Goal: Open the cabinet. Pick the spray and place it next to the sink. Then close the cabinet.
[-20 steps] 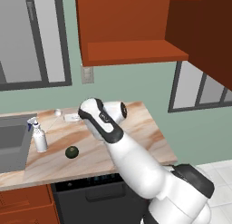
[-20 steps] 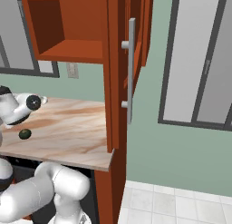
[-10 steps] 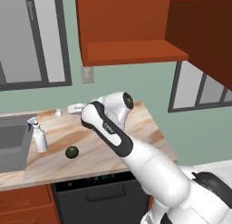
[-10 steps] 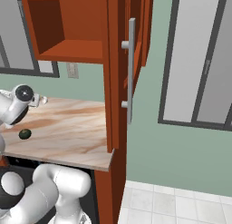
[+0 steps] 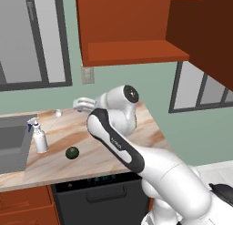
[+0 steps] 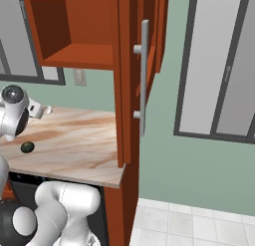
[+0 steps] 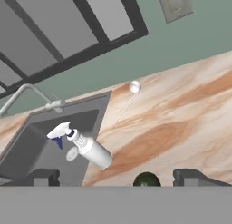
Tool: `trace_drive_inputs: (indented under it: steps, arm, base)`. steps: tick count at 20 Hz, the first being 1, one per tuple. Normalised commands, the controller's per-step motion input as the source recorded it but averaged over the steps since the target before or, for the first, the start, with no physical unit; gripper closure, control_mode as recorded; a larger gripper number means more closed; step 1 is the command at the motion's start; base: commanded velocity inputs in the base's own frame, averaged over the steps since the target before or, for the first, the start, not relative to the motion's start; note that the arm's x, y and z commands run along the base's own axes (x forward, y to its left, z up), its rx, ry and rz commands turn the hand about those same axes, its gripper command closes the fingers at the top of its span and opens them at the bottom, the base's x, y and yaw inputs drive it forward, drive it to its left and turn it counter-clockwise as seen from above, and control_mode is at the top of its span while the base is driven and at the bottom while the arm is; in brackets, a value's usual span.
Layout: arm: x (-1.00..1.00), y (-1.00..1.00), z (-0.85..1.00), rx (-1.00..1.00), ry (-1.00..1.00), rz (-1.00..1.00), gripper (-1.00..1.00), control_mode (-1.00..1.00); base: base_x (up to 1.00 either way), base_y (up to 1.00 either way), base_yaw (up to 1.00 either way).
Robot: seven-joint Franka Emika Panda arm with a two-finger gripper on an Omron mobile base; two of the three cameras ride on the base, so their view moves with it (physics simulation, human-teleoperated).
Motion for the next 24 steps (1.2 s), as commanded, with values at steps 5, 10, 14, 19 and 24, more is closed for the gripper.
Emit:
trace_drive_inputs:
  steps: [5,10,14,19,24]
  arm:
    - [-0.19,-0.31,0.21,-0.01,0.16,-0.19,-1.00,-1.00]
    - [-0.23,-0.35,0.19,0.00,0.15,-0.17,-1.00,-1.00]
    - [-0.32,-0.34,0.18,0.00,0.12,-0.15,-1.00,-1.00]
    - [-0.33,-0.37,0.19,0.00,0.07,-0.12,-1.00,-1.00]
    - [-0.38,-0.37,0.18,0.00,0.01,-0.10,-1.00,-1.00]
  base:
    - [0.00,0.00,0.00]
    - [0.00,0.00,0.00]
    - [0.00,0.00,0.00]
    - [0.00,0.00,0.00]
    - [0.00,0.00,0.00]
